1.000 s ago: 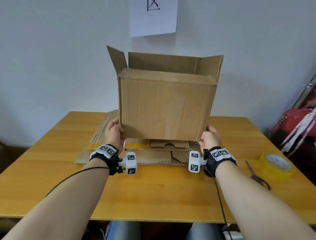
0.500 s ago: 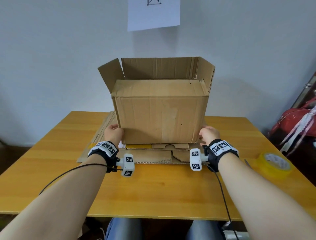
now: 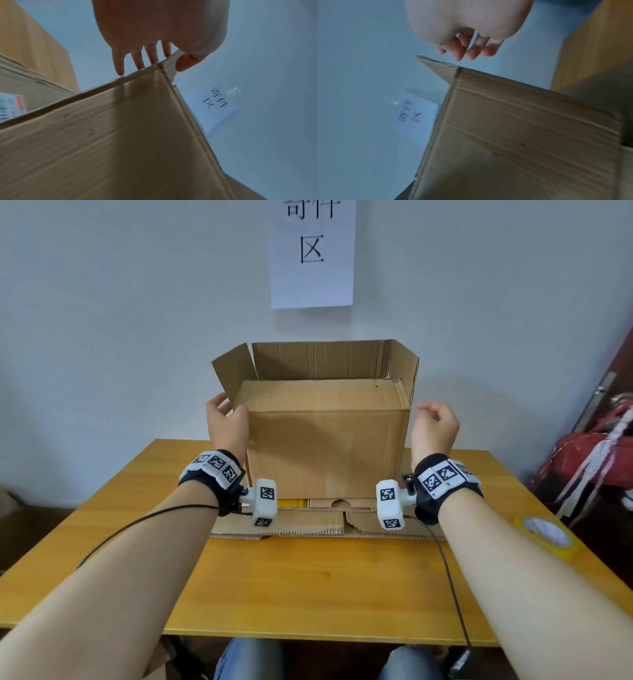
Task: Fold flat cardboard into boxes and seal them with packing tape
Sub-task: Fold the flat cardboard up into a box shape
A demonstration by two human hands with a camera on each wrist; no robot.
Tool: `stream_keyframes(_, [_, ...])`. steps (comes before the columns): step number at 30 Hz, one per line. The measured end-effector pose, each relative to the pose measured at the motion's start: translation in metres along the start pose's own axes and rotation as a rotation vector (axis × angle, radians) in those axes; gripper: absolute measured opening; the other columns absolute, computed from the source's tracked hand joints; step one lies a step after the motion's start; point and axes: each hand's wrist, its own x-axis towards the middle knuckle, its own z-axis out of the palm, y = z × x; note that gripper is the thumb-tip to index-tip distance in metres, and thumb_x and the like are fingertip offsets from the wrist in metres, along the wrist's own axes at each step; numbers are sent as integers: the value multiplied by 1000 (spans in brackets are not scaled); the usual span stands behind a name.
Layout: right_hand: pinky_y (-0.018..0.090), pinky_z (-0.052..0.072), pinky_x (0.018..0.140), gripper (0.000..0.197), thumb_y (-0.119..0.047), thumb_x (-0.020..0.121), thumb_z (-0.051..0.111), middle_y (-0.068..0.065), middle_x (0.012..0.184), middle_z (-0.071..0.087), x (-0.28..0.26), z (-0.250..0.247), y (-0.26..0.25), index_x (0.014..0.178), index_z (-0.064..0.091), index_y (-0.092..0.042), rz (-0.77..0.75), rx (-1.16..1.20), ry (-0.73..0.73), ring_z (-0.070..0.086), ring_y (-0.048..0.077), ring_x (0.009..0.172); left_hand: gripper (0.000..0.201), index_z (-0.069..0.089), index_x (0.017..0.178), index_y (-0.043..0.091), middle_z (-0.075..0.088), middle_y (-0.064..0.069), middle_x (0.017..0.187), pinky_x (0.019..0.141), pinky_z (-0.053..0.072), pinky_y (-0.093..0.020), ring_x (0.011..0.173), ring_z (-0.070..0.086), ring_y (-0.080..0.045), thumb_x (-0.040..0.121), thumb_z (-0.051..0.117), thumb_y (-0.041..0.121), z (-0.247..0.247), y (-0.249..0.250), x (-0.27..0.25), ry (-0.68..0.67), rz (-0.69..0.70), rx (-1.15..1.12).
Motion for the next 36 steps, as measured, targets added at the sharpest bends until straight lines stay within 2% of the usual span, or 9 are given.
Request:
stream_keyframes(3, [27, 50, 65, 29, 0, 84, 46, -3, 79, 64, -2, 11, -21, 77, 64, -22, -135, 9, -91, 57, 15, 72, 51, 41, 141, 24, 57, 7, 130, 74, 46, -18, 106, 61, -7, 92, 53, 13, 1, 16, 2, 18, 42, -15])
stream_keyframes(8, [28, 53, 70, 30, -2, 85, 50, -5, 85, 68, 0, 25, -40, 77, 63, -28, -246, -4, -150, 61, 16, 76, 43, 47, 125, 24, 54, 3, 128, 97, 50, -32, 114, 56, -15, 85, 58, 14, 1, 33, 9, 147, 254, 91])
stream_keyframes(11, [36, 56, 77, 30, -6, 84, 47, -7, 92, 71, 3, 33, -43, 83, 65, -29, -234, -22, -221, 68, 22, 87, 29, 55, 106, 19, 60, 3, 105, 87, 51, -24, 89, 56, -1, 83, 53, 2, 9, 41, 11, 134, 406, 146])
stream_keyframes(14, [18, 49, 77, 33, 0, 88, 45, -8, 103, 67, 9, 38, -43, 99, 67, -21, -253, -127, -300, 61, 7, 93, 25, 62, 95, 20, 65, 11, 90, 78, 48, -13, 76, 57, 11, 86, 50, -1, 20, 50, 15, 31, 458, 242])
stream_keyframes(17, [10, 40, 64, 31, -4, 91, 47, -9, 111, 63, 18, 38, -43, 110, 65, -21, -249, -229, -319, 56, -1, 86, 27, 68, 102, 20, 68, 11, 98, 83, 49, -21, 89, 60, 0, 87, 50, 7, 28, 51, 27, -99, 411, 466])
stream_keyframes(22, [25, 48, 73, 21, -12, 92, 53, -10, 102, 61, 32, 38, -36, 106, 64, -23, -230, -256, -214, 59, 7, 87, 29, 67, 110, 21, 67, -5, 114, 97, 49, -45, 113, 56, -29, 85, 52, 17, 34, 43, 50, -218, 357, 843])
stream_keyframes(24, [35, 52, 81, 13, -17, 89, 60, -6, 99, 57, 39, 38, -32, 100, 59, -23, -248, -254, -118, 57, 15, 88, 31, 66, 113, 20, 66, -6, 117, 98, 48, -45, 116, 54, -30, 85, 53, 15, 38, 45, 53, -234, 363, 885])
stream_keyframes(29, [39, 49, 88, 46, -36, 83, 74, -1, 102, 49, 50, 39, -29, 112, 40, -24, -86, -203, -82, 56, 25, 103, 34, 62, 118, 21, 64, -5, 120, 99, 48, -44, 119, 52, -28, 86, 53, 17, 55, 49, 49, -313, 347, 889])
stream_keyframes(36, [23, 41, 66, 34, -31, 89, 68, -2, 107, 59, 50, 38, -25, 116, 50, -20, 30, -160, -137, 57, 10, 85, 42, 55, 133, 30, 64, 3, 130, 110, 39, -45, 129, 50, -27, 92, 54, 30, 77, 45, 44, -382, 228, 987])
